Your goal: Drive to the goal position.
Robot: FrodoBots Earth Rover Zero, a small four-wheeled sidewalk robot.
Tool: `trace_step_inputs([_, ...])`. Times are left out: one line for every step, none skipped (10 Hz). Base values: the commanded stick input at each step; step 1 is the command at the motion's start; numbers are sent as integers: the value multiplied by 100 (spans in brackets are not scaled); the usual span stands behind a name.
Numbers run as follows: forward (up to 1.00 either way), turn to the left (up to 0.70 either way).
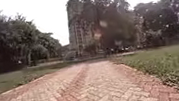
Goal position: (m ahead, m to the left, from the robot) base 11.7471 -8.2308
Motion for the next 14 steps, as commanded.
trace_step_inputs([70, 0])
trace_step_inputs([70, 0])
trace_step_inputs([70, 0])
trace_step_inputs([70, 0])
trace_step_inputs([70, 0])
trace_step_inputs([70, 0])
trace_step_inputs([70, 0])
trace_step_inputs([70, 0])
trace_step_inputs([70, 0])
trace_step_inputs([70, 0])
trace_step_inputs([70, 0])
trace_step_inputs([70, 0])
trace_step_inputs([70, 0])
trace_step_inputs([70, 0])
